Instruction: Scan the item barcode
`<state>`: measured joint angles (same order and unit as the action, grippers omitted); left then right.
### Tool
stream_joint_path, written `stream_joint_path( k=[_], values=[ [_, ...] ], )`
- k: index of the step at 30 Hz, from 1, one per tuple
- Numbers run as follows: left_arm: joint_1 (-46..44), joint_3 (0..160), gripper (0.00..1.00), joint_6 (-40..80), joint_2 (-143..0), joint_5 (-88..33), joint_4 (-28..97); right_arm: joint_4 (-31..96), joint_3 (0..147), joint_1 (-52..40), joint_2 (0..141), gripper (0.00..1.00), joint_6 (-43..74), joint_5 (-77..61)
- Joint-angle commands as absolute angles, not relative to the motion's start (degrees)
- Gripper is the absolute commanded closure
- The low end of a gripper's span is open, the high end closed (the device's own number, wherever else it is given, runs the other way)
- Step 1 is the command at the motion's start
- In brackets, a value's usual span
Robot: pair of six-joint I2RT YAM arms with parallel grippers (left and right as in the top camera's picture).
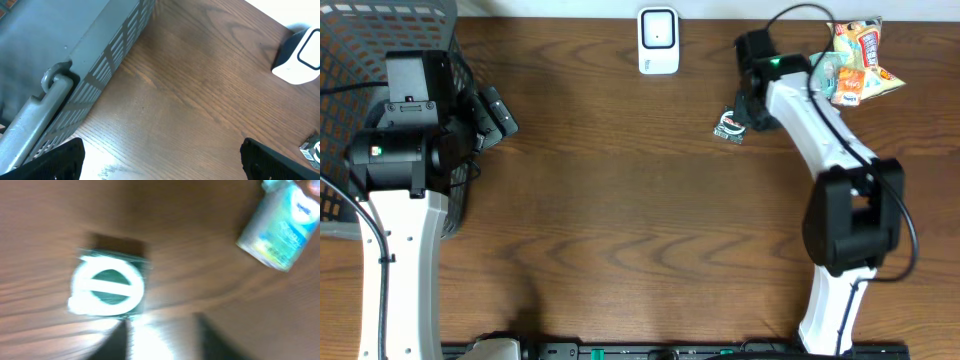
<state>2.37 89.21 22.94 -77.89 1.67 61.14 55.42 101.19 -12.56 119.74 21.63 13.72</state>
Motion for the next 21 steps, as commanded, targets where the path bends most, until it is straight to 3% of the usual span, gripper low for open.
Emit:
stream_joint_path(
  k=[1, 2, 3, 4, 8, 18, 21],
  values=[
    [2.61, 89.21, 0.02, 23.44, -77.56, 2.0, 61.25, 52.49, 102.0, -13.61, 117.34, 0.29, 19.29, 1.06],
    [2.61, 89.21, 0.02, 23.46, -77.56, 2.0, 61.25, 51.7, 101.95, -13.8, 117.6, 0.21, 20.18, 0.91],
    [2.61, 89.21, 0.02, 23.44, -77.56, 2.0, 61.25, 50.7, 101.95, -14.13, 118.3, 0.04, 24.21, 2.28],
    [2.61, 89.21, 0.02, 23.44, -77.56, 2.0, 61.25, 50.19, 101.95, -14.31, 119.02, 0.01, 27.73, 3.33],
    [2.61, 89.21, 0.02, 23.44, -77.56, 2.0, 61.25, 47.75, 101.93, -14.81, 122.58, 0.01, 35.53, 4.78],
    [2.61, 89.21, 0.02, 23.46, -77.56, 2.0, 61.23, 49.1, 101.93, -13.58, 130.45, 0.01, 36.16, 8.84],
    [2.61, 89.21, 0.02, 23.44, -77.56, 2.0, 61.25, 49.71, 101.93, -13.52, 131.0, 0.08, 35.62, 8.84]
  ],
)
